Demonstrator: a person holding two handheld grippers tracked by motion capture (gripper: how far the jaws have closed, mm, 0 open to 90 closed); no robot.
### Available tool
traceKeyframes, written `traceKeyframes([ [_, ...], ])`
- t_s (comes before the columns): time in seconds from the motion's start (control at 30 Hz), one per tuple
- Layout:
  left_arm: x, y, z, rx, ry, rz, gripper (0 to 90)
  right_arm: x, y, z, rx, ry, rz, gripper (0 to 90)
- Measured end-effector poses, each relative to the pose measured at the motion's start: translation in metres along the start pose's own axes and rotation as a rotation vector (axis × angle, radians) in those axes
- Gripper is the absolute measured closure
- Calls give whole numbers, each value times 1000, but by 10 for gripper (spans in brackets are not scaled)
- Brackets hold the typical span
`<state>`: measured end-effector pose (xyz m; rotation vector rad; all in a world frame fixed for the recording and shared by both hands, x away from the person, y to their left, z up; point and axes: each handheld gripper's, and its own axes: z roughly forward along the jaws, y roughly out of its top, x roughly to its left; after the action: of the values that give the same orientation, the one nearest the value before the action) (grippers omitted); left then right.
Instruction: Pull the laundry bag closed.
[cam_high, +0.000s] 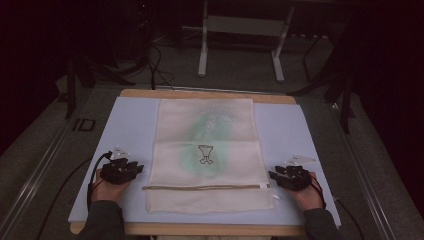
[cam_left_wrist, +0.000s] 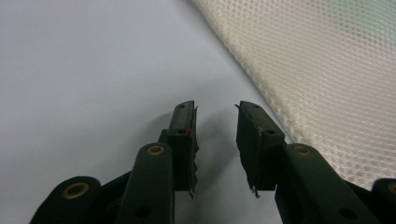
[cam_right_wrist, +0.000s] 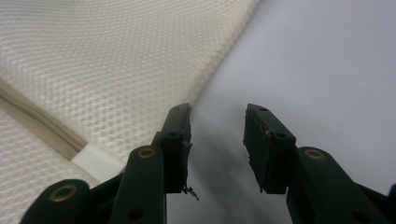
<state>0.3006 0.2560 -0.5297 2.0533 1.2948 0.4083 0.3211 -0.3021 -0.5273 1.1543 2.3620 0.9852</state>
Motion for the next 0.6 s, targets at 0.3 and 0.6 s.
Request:
traceKeyframes([
  [0.3,0,0,-2,-15,-41,-4,680,3,2,-2,11,29,-12,606],
  [0.6,-3,1,-1,-14,-54,11,669,7,6,-6,2,62,-28,605],
])
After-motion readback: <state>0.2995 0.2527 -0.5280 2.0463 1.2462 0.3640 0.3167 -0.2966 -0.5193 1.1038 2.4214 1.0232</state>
